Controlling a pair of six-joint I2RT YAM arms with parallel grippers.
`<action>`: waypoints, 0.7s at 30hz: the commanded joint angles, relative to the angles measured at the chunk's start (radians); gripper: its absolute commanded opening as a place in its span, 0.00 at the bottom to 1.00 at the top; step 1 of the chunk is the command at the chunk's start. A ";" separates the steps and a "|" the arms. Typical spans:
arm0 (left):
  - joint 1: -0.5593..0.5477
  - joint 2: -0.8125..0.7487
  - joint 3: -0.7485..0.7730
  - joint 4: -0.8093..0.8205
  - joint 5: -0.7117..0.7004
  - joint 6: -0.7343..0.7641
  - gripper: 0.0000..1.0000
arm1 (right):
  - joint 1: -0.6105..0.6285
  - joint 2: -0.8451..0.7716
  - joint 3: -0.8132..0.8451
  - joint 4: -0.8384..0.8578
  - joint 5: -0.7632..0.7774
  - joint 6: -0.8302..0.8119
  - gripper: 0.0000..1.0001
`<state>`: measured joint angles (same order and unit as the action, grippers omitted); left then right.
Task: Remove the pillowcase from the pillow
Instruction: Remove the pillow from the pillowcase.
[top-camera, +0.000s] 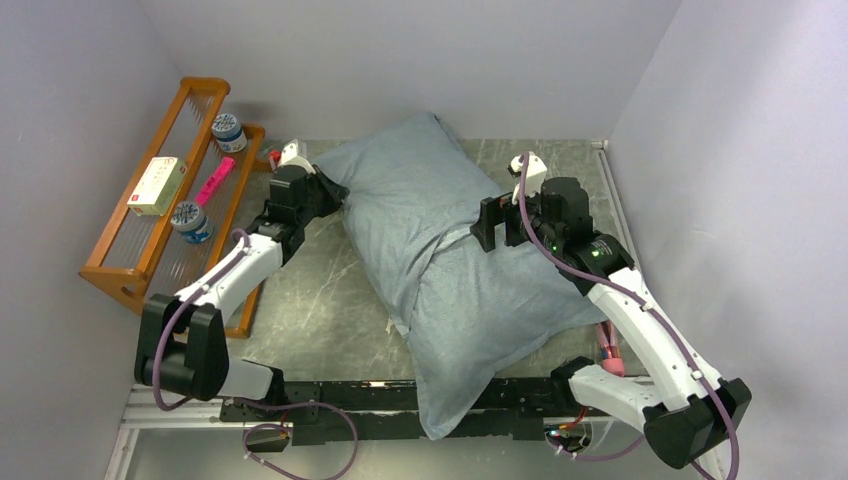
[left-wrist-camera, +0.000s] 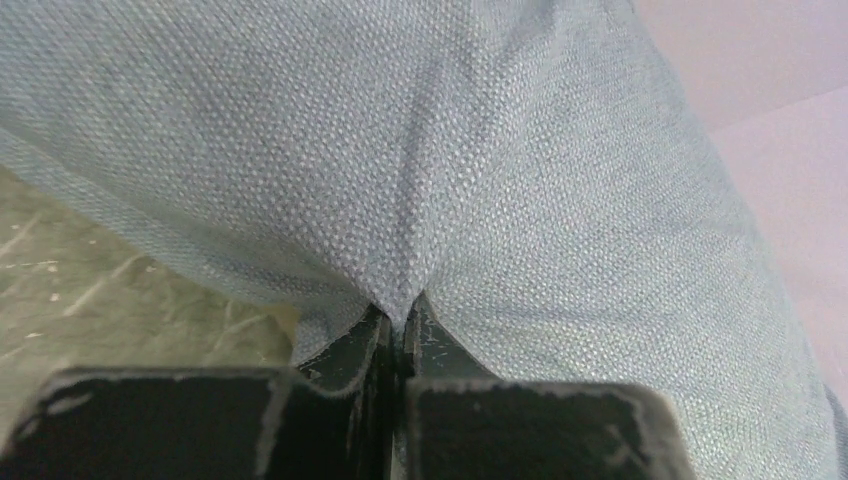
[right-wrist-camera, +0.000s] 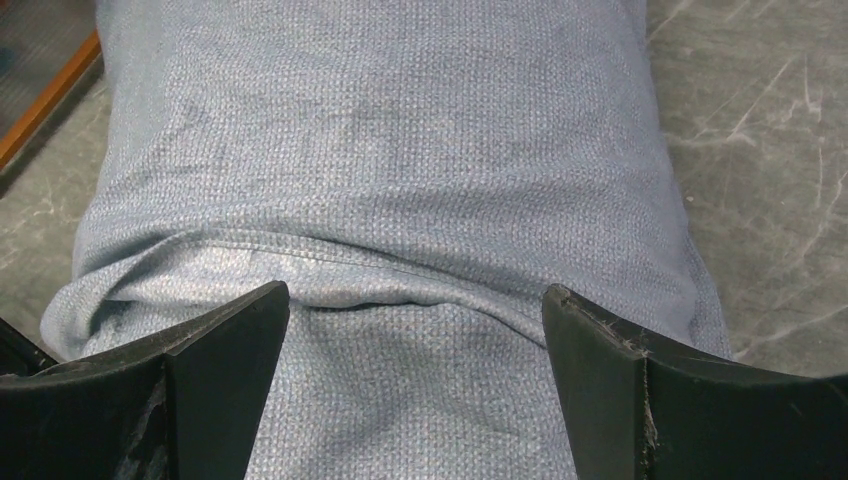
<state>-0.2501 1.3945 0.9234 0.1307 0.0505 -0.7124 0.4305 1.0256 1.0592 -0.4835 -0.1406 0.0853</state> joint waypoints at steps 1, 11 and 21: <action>0.028 -0.108 0.078 0.031 -0.187 0.088 0.05 | -0.004 -0.022 0.006 0.050 -0.016 -0.007 1.00; 0.107 -0.182 0.100 -0.027 -0.134 0.099 0.05 | -0.004 0.005 0.065 0.062 0.016 0.021 1.00; 0.172 -0.109 0.240 -0.058 -0.058 0.149 0.05 | -0.004 0.080 0.119 0.130 -0.110 0.113 1.00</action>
<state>-0.1154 1.2915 1.0298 -0.0978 0.0395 -0.6140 0.4305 1.0962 1.1397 -0.4095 -0.1928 0.1585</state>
